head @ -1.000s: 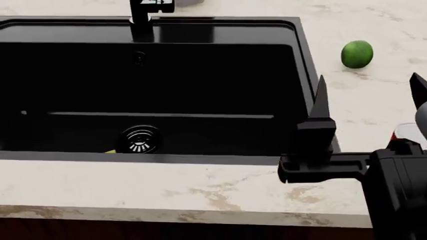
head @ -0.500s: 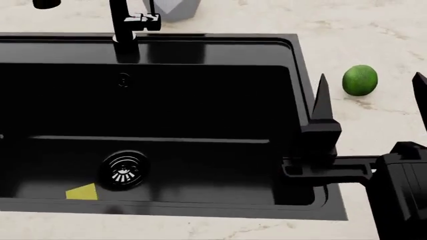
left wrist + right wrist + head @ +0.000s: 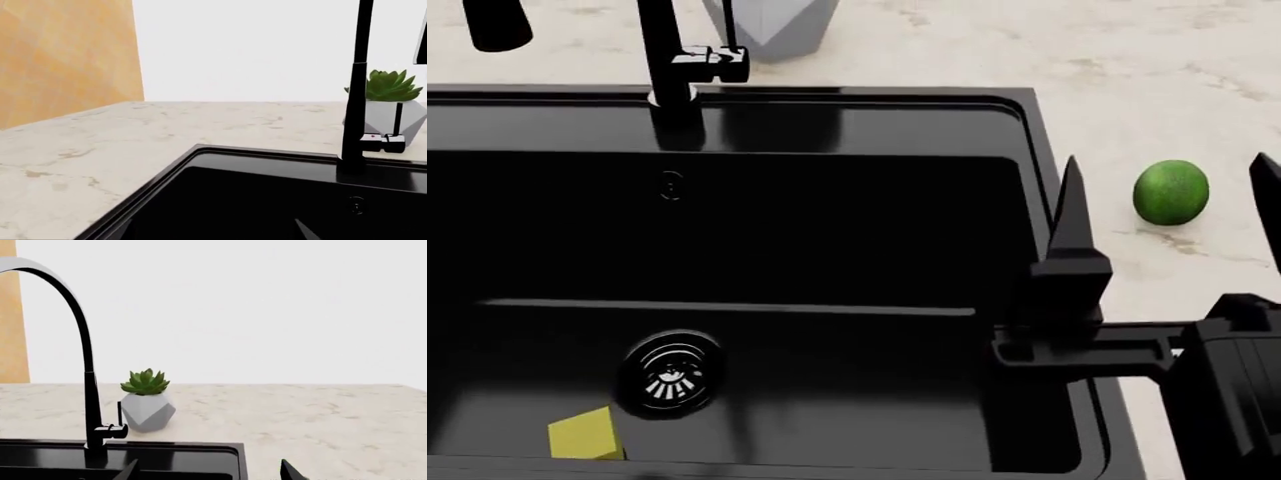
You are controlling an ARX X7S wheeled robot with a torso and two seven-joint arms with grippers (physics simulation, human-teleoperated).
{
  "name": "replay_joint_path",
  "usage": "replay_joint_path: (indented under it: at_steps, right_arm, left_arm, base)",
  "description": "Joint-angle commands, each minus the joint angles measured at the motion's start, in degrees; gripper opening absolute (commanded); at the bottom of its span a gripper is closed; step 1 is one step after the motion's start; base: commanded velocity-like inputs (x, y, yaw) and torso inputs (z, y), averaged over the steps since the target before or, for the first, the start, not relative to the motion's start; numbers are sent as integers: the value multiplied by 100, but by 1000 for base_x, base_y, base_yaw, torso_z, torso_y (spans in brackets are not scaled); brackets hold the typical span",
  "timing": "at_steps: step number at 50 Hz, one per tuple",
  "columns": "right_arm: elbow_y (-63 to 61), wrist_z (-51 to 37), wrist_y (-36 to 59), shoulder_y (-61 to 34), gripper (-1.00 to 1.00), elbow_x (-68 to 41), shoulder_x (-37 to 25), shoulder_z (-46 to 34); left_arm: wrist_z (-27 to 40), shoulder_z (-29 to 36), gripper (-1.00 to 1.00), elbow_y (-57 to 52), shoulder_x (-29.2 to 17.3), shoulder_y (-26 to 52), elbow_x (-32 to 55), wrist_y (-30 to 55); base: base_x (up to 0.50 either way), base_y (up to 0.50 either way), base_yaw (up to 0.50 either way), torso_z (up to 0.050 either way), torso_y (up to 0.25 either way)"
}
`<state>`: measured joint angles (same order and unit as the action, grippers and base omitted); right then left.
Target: Pick the canned food from the counter and place it in the sink
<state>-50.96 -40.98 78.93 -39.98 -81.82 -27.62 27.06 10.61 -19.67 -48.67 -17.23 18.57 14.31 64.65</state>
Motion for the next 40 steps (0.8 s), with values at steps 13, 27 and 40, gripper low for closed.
replay_joint_path:
  at_steps: [13,27,40]
  right_arm:
    - [590,-2205,-189,-307,100,-2017,-1010,-465]
    - [766,-4248,-1607,-338,100,-4552,-3198,-757]
    - [1061,-4844,-1868,917,100,-5739,-3936,909]
  left_arm:
    - [52,181,100,303,14,-54,-32,-254]
    - [58,165,100,466,11,-245,-70,-472]
    - [18,195,100,625,12,-358,-53,-656]
  base:
    - [0,0,0,0,0]
    - [0,0,0,0,0]
    - [0,0,0,0,0]
